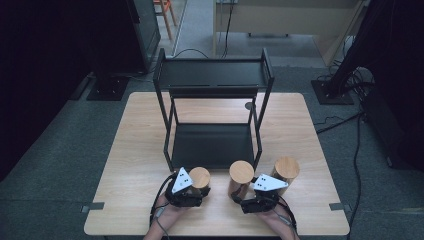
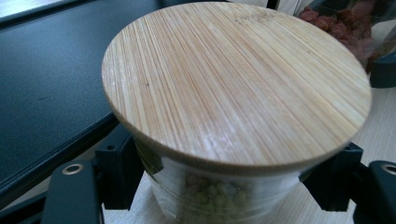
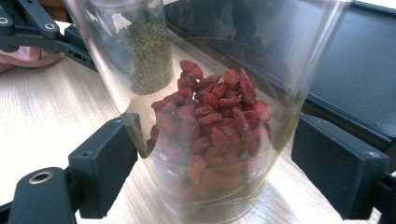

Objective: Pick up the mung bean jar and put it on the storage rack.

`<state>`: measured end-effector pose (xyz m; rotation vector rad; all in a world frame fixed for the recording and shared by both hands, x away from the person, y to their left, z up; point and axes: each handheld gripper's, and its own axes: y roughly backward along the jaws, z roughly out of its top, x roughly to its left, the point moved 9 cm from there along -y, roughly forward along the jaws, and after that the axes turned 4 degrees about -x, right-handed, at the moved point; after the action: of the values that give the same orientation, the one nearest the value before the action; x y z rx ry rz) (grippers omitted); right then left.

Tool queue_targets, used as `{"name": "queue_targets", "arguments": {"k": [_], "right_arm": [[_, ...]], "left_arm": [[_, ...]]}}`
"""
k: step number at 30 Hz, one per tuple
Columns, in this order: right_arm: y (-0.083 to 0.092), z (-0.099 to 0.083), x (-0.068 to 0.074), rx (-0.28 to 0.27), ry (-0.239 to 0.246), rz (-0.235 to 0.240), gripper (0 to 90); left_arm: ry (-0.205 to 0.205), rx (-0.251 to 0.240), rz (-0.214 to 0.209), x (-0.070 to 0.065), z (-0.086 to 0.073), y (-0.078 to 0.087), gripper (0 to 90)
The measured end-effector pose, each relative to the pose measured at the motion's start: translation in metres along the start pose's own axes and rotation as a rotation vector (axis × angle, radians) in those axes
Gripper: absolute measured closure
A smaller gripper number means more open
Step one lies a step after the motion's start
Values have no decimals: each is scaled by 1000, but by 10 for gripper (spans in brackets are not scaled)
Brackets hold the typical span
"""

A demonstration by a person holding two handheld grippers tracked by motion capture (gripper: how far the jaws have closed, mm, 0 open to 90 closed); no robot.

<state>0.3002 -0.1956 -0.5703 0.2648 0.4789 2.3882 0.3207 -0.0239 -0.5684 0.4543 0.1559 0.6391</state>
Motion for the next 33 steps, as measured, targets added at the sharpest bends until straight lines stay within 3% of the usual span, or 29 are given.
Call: {"name": "queue_targets", "arguments": {"k": [12, 20, 33], "right_arm": [[0, 0, 0, -6, -10, 3, 150], [0, 0, -1, -1, -13, 2, 150], [0, 0, 0, -2, -8, -2, 150]], "left_arm": [[11, 8, -8, -2, 1, 1, 256], [-4, 12, -15, -7, 2, 0, 257], [8, -15, -9, -6, 9, 6, 257]]}}
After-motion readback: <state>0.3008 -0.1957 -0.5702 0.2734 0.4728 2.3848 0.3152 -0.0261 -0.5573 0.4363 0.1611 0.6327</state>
